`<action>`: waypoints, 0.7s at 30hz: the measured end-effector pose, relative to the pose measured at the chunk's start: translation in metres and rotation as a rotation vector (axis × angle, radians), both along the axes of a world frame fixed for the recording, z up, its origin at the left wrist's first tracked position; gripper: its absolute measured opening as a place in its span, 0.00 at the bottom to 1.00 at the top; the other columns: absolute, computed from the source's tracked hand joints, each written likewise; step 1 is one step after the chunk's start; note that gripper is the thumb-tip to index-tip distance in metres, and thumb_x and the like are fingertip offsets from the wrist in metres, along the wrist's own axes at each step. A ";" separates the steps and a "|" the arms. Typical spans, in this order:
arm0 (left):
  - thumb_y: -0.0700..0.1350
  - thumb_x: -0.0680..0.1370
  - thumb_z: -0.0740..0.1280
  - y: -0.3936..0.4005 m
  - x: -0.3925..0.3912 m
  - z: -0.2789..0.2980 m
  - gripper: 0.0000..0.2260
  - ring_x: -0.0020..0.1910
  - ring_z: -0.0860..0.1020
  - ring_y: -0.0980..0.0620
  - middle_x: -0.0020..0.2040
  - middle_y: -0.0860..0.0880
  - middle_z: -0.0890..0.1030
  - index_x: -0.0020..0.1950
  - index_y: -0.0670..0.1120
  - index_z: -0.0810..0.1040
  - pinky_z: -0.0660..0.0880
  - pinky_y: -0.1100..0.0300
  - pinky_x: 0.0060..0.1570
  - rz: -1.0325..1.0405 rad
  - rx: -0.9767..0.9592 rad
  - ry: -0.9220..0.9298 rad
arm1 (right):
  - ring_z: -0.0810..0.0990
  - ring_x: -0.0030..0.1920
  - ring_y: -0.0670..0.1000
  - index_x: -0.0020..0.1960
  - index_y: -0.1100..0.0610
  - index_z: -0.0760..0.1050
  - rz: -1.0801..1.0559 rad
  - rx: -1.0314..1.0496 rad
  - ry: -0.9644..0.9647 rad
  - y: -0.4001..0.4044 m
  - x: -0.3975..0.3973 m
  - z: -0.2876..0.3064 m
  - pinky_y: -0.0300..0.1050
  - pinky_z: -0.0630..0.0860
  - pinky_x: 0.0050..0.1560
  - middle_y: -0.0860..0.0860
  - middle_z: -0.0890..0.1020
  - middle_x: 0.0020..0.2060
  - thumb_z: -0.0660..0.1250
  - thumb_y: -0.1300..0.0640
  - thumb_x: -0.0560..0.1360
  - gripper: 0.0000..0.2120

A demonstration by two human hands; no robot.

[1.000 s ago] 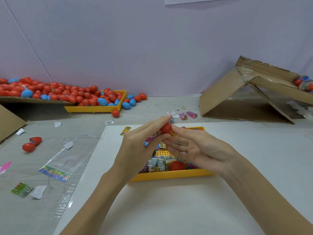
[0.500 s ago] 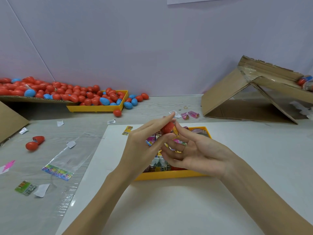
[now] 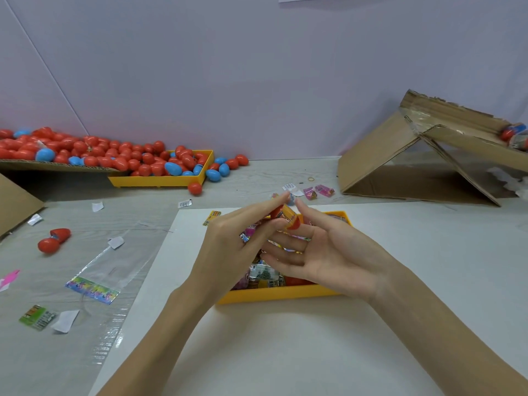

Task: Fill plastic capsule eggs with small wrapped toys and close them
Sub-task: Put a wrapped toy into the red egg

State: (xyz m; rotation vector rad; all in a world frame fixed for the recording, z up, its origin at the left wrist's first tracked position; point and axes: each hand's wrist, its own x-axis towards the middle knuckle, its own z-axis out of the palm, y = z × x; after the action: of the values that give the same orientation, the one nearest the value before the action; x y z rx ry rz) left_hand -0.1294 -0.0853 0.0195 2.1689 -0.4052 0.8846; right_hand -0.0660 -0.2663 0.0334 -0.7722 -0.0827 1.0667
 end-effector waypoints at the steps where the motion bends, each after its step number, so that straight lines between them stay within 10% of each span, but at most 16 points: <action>1: 0.45 0.80 0.69 0.000 0.001 0.000 0.19 0.60 0.82 0.59 0.62 0.53 0.84 0.71 0.47 0.78 0.78 0.64 0.61 0.004 -0.028 0.011 | 0.84 0.62 0.61 0.55 0.64 0.85 -0.009 0.000 -0.025 -0.001 0.000 0.000 0.57 0.82 0.60 0.61 0.85 0.57 0.75 0.50 0.77 0.17; 10: 0.46 0.82 0.65 -0.006 0.001 -0.001 0.18 0.64 0.81 0.57 0.66 0.59 0.82 0.72 0.49 0.78 0.79 0.62 0.59 -0.121 -0.348 0.234 | 0.86 0.57 0.57 0.54 0.62 0.87 -0.055 0.031 -0.083 0.003 0.000 0.002 0.48 0.83 0.56 0.62 0.85 0.57 0.80 0.55 0.69 0.16; 21: 0.41 0.78 0.72 0.003 -0.003 0.008 0.20 0.66 0.79 0.49 0.66 0.52 0.82 0.71 0.47 0.78 0.79 0.56 0.62 -0.161 -0.142 0.138 | 0.83 0.51 0.53 0.50 0.61 0.86 -0.014 0.096 -0.178 0.006 -0.002 0.001 0.47 0.81 0.57 0.58 0.82 0.50 0.87 0.51 0.60 0.23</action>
State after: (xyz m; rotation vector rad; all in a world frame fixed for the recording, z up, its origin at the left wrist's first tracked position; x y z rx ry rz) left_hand -0.1327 -0.0819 0.0274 2.0215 -0.4278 0.6506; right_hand -0.0675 -0.2602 0.0340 -0.7782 -0.2784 0.9721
